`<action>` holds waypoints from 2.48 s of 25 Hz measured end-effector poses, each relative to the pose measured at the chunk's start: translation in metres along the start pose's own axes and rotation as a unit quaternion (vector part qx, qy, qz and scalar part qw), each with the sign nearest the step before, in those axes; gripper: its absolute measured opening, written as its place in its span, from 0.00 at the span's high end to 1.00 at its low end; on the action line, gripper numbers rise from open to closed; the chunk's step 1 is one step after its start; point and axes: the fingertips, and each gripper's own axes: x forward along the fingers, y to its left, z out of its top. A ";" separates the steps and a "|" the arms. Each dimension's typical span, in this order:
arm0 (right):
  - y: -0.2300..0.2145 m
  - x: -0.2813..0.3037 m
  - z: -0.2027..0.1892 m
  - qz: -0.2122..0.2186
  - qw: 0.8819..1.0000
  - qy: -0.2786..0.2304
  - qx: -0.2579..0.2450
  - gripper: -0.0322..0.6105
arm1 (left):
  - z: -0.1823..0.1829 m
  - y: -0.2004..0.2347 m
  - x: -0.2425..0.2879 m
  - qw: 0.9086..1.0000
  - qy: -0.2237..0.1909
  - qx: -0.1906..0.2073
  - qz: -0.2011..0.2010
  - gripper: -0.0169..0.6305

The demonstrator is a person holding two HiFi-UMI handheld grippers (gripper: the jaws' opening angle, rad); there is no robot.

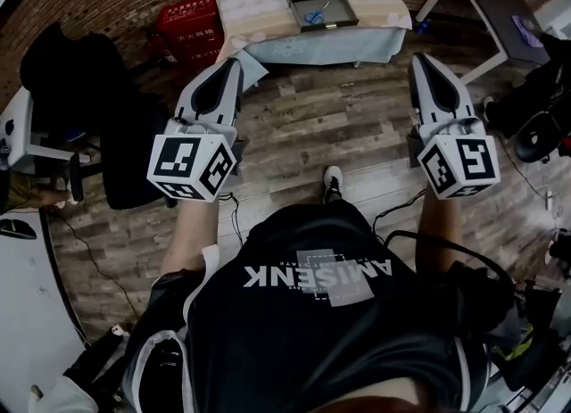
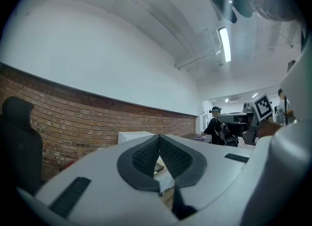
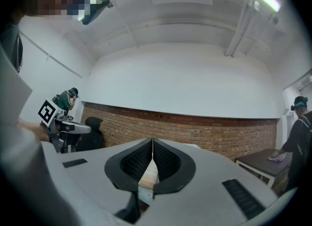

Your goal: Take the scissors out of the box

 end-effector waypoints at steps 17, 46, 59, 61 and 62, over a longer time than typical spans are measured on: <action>-0.141 0.080 -0.014 0.018 1.000 -0.007 0.016 0.89 | 0.006 -0.017 0.148 1.000 0.008 0.010 0.022 0.95; -0.286 0.146 -0.065 0.071 0.996 -0.017 0.052 0.89 | -0.019 -0.061 0.287 0.995 0.055 0.045 0.070 0.95; -0.292 0.226 -0.058 0.048 0.999 -0.002 0.023 0.89 | -0.027 0.013 0.351 0.997 0.047 0.040 0.050 0.95; -0.293 0.244 -0.058 0.044 0.999 -0.001 0.023 0.89 | -0.029 0.028 0.363 0.997 0.050 0.043 0.047 0.95; -0.292 0.252 -0.059 0.043 0.999 0.000 0.025 0.89 | -0.030 0.035 0.368 0.997 0.052 0.040 0.047 0.95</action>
